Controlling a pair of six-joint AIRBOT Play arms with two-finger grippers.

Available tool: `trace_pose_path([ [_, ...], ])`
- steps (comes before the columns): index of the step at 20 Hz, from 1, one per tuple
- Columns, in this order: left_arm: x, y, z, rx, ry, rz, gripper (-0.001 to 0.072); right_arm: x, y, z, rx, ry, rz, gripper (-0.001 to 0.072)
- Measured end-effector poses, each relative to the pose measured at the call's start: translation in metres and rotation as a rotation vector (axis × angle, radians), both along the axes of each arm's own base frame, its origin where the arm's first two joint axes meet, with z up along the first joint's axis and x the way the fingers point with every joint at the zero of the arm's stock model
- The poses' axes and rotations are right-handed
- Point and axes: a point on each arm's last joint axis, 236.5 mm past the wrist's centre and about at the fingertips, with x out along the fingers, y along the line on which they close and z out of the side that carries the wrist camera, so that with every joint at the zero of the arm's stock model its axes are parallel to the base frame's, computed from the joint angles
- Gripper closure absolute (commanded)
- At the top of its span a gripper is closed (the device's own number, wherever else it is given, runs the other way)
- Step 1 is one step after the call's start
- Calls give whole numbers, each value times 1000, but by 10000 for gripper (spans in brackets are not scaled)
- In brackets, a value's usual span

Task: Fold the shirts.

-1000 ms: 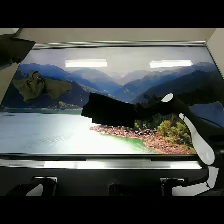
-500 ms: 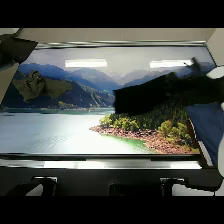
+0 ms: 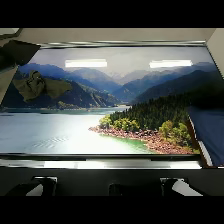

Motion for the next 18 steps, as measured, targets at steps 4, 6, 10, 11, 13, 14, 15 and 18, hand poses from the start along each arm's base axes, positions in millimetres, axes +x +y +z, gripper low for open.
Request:
trace_pose_path([
  [4,0,1,-3,17,1,0,678,-54,-31,7,17,50,-132,677],
  [6,0,1,-3,26,-2,-2,678,-83,-42,-3,18,135,-183,677],
  [10,0,1,-4,32,-4,-3,678,-144,-54,-53,40,407,-255,677],
  [11,0,1,-4,32,-4,-3,678,-155,-54,-69,56,467,-260,677],
  [13,0,1,-4,33,-4,-3,678,-178,-52,-103,87,587,-263,677],
  [14,0,1,-4,33,-3,-3,678,-190,-54,-119,86,643,-270,677],
  [15,1,1,-5,33,-2,-3,679,-201,-59,-132,74,692,-281,677],
  [18,1,1,-5,33,-1,-3,678,-217,-70,-162,34,765,-295,677],
])
